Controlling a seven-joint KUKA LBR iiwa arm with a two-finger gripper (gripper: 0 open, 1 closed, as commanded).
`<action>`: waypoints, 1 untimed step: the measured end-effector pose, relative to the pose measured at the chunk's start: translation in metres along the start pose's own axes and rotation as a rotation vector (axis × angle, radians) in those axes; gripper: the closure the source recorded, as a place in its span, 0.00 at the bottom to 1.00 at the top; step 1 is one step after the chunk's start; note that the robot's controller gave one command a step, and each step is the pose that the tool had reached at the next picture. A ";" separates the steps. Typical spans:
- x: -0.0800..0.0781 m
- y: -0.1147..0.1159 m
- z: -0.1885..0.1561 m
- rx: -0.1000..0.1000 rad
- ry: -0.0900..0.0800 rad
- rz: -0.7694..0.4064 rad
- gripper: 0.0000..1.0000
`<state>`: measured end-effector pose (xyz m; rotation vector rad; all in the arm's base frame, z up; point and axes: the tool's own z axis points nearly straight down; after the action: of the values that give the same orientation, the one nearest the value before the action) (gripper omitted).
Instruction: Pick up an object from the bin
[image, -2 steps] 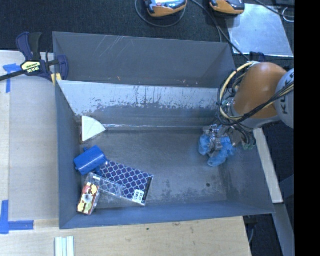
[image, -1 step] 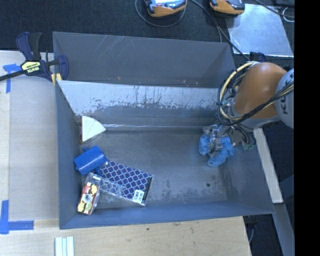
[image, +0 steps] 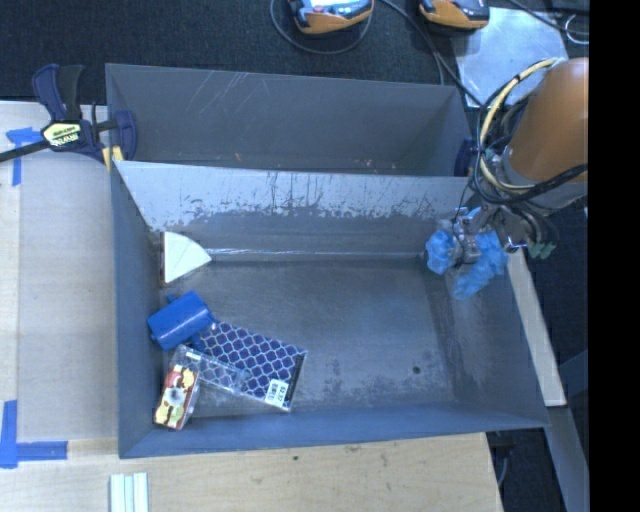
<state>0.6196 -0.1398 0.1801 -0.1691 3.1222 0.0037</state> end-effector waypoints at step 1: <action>-0.005 0.024 0.095 0.000 -0.007 0.015 1.00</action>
Offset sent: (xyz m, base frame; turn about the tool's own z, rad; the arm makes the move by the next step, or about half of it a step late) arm 0.0030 0.0114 0.1809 -0.0426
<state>0.6234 -0.1155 0.0854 -0.1460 3.1166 0.0048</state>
